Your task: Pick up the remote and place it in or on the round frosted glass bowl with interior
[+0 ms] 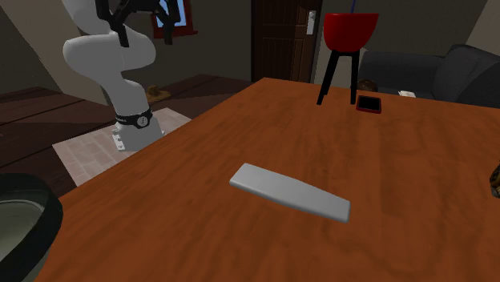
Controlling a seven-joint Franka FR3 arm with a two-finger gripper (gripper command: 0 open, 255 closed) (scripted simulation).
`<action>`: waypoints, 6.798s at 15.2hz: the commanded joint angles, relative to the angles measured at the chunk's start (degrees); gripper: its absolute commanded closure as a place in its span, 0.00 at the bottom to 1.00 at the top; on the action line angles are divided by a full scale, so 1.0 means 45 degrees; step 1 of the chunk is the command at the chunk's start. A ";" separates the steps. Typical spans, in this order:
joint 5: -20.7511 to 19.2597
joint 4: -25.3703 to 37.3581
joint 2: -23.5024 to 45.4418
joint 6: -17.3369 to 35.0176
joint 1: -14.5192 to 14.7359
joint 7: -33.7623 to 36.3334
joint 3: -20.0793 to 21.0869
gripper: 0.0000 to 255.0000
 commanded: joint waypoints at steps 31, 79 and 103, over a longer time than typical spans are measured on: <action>0.1154 0.9939 1.4714 0.5343 0.0622 -0.2779 -0.0175 0.00; 0.1116 1.1555 1.4137 0.3155 0.0615 -0.2785 -0.0187 1.00; 0.1151 0.9513 1.1429 0.2506 -0.1378 -0.6058 -0.1440 1.00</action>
